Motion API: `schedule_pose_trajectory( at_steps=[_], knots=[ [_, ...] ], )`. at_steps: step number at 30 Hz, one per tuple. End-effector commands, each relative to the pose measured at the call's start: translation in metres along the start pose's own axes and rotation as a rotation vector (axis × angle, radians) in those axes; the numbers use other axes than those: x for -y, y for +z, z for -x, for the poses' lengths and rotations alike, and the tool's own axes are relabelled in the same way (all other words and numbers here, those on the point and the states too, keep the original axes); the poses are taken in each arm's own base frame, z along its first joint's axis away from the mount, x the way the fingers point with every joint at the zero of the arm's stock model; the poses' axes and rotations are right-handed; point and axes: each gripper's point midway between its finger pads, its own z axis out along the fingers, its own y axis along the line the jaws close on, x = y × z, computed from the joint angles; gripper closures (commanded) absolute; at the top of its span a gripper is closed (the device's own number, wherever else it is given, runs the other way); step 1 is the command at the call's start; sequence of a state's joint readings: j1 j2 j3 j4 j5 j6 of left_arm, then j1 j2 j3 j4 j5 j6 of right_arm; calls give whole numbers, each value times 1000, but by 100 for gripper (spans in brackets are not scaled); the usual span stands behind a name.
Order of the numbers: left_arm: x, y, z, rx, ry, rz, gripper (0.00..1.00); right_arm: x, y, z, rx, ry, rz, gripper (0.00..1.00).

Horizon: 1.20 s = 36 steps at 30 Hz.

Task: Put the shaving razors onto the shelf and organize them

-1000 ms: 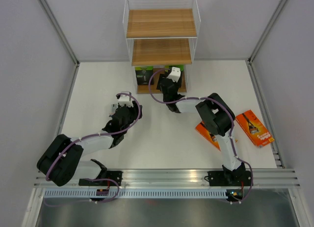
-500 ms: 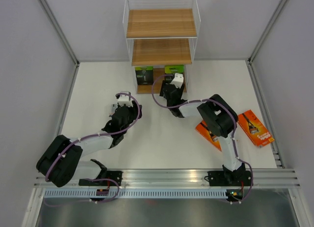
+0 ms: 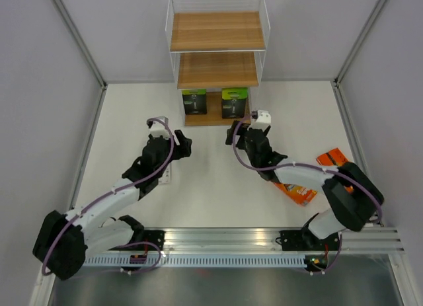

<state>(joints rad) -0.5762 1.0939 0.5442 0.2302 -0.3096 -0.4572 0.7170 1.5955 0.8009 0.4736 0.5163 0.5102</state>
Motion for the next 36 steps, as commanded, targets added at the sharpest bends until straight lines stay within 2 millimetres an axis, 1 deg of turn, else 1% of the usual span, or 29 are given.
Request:
schedule_pose_trajectory(
  at_steps=[1,2,3,4,5,6,7,8,9,10,11,12,13,14,15,16,17,18,19,20,22,23,25,26,29,31,32,34,36],
  knots=[
    [-1,-31,10,-70,-121,17,19,27,-45,-11,-61,44,22,2],
    [-9,-40,2,-118,-118,47,15,26,-64,16,3,112,45,2],
    [-10,-44,7,-122,-139,49,12,42,-74,13,-11,110,-5,2],
    [-11,-51,11,-124,-151,54,9,55,-84,14,-3,119,-30,2],
    [-18,-56,6,-154,-165,85,7,56,-96,32,38,147,-13,2],
    [-15,-60,9,-163,-176,70,5,67,-103,31,26,119,-46,2],
    [-15,-63,10,-173,-189,68,1,71,-107,36,32,108,-56,2],
    [-15,-65,10,-185,-203,65,0,72,-113,46,50,99,-47,2],
    [-14,-67,10,-204,-226,54,0,78,-116,50,34,48,-70,2],
    [-18,-67,9,-217,-248,64,0,84,-120,51,2,8,-96,2],
    [-22,-66,10,-212,-262,78,0,86,-120,52,4,9,-103,2],
    [-27,-67,8,-227,-274,97,0,91,-122,52,-41,-18,-135,2],
    [-34,-67,7,-238,-281,119,1,102,-122,53,-65,-5,-177,2],
    [-46,-64,10,-236,-306,162,0,107,-125,43,-141,-14,-185,2],
    [-56,-68,3,-274,-324,207,0,114,-121,56,-147,18,-212,2],
    [-65,-69,2,-284,-349,246,0,114,-121,58,-163,38,-208,2],
    [-85,-68,3,-286,-391,314,0,110,-121,60,-181,55,-175,2],
    [-92,-73,0,-315,-418,339,0,107,-121,66,-166,72,-155,2],
    [-101,-74,0,-322,-443,367,0,103,-121,67,-163,90,-136,2],
    [-117,-75,2,-317,-492,421,0,96,-120,65,-171,105,-100,2],
    [-120,-76,0,-342,-530,411,1,94,-118,53,-211,111,-84,2],
    [-134,-76,4,-323,-551,451,1,91,-118,47,-231,110,-60,2],
    [-147,-75,-1,-339,-527,505,1,91,-116,29,-281,90,-38,2],
    [-155,-75,1,-328,-505,541,1,83,-117,22,-309,88,18,2],
    [-176,-70,-11,-362,-464,640,0,59,-118,9,-335,122,168,2],
    [-180,-60,-22,-427,-413,631,0,55,-116,7,-334,140,189,2],
    [-181,-55,-20,-425,-408,626,0,55,-114,3,-335,143,192,2],
    [-187,-48,-28,-448,-382,648,0,58,-111,0,-340,143,179,2],
    [-191,-40,-29,-437,-373,644,0,58,-109,-4,-352,140,176,2]
  ],
)
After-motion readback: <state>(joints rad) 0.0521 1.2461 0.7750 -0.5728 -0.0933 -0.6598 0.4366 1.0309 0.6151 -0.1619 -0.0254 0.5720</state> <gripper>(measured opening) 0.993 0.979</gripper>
